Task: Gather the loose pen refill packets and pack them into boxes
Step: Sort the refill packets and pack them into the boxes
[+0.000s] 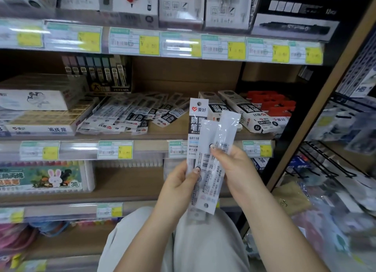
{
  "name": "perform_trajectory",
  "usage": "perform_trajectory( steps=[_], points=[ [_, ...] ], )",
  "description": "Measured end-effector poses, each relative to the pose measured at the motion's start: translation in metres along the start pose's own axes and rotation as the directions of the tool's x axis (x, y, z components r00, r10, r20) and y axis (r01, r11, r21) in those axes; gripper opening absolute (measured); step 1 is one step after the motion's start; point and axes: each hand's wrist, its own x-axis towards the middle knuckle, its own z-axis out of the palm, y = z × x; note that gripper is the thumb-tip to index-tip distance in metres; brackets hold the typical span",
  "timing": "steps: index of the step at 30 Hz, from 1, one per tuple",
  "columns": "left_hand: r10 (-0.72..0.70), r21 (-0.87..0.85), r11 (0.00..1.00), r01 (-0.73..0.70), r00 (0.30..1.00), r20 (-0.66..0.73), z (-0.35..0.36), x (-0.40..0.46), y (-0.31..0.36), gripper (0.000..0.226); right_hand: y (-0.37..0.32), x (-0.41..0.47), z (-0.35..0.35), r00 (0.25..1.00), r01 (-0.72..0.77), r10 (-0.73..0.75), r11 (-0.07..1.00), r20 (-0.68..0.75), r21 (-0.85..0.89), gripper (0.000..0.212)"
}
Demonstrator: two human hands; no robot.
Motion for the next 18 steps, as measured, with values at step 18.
perform_trajectory(
  steps=[18],
  points=[
    [0.165,0.402,0.914,-0.055,0.956,-0.244,-0.012,0.0,-0.006,0.045,-0.042,-0.011,-0.01,0.895,0.337,-0.386,0.914,-0.226,-0.225,0.012]
  ],
)
